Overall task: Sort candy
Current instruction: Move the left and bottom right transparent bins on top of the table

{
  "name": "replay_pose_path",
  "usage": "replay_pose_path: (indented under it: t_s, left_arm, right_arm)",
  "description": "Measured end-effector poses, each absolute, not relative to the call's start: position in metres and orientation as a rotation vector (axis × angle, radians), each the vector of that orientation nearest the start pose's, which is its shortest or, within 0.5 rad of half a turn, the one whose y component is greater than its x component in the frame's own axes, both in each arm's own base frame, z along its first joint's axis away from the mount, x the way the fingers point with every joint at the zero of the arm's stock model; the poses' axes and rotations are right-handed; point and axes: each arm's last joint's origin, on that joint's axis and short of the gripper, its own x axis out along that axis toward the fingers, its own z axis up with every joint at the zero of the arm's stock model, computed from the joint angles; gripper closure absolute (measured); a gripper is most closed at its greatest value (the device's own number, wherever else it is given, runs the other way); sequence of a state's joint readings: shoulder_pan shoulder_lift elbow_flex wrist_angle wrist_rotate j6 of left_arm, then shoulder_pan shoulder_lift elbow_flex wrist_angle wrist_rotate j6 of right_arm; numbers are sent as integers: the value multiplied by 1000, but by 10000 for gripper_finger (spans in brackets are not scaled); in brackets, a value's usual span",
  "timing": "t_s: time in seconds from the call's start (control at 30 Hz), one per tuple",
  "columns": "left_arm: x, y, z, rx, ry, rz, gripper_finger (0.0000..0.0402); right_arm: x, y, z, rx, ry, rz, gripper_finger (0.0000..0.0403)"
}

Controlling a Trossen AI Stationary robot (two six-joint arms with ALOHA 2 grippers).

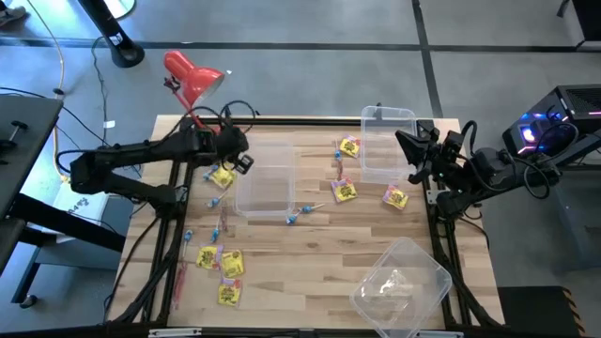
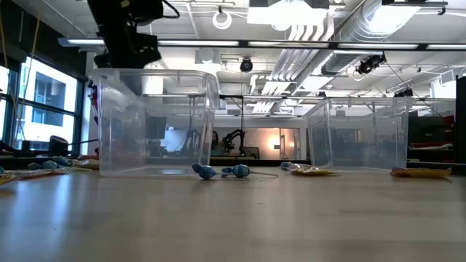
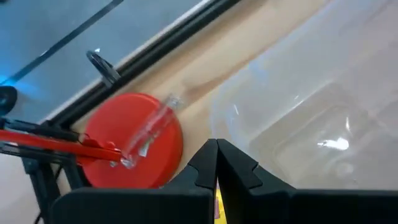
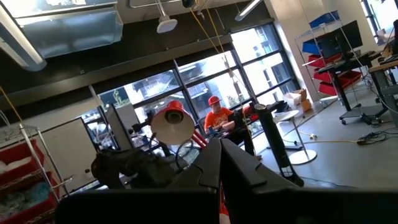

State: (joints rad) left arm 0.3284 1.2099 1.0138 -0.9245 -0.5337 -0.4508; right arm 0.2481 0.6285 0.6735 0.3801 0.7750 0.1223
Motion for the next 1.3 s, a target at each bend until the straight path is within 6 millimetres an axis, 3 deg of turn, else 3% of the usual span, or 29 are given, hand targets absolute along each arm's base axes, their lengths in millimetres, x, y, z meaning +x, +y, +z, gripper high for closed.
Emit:
replay_pose_path:
  t_s: [0.17,0.27,0.47,0.73,1.03,1.3]
  left_arm:
    - [203,80,316,-242,831,885,401]
    - [208,75,324,-269,758,710,401]
    - [231,71,306,-366,704,462,402]
    - [264,67,276,-386,694,316,402]
    - [284,67,290,-354,468,131,402]
    - [291,66,307,-326,295,-15,402]
  right_arm:
    - [130,12,366,327,-405,-496,402]
    - [130,12,366,325,-401,-497,402]
    - [131,12,365,319,-391,-498,402]
    - [131,12,365,330,-393,-496,402]
    - [133,13,364,414,-410,-482,402]
    - [153,21,355,518,-365,-322,402]
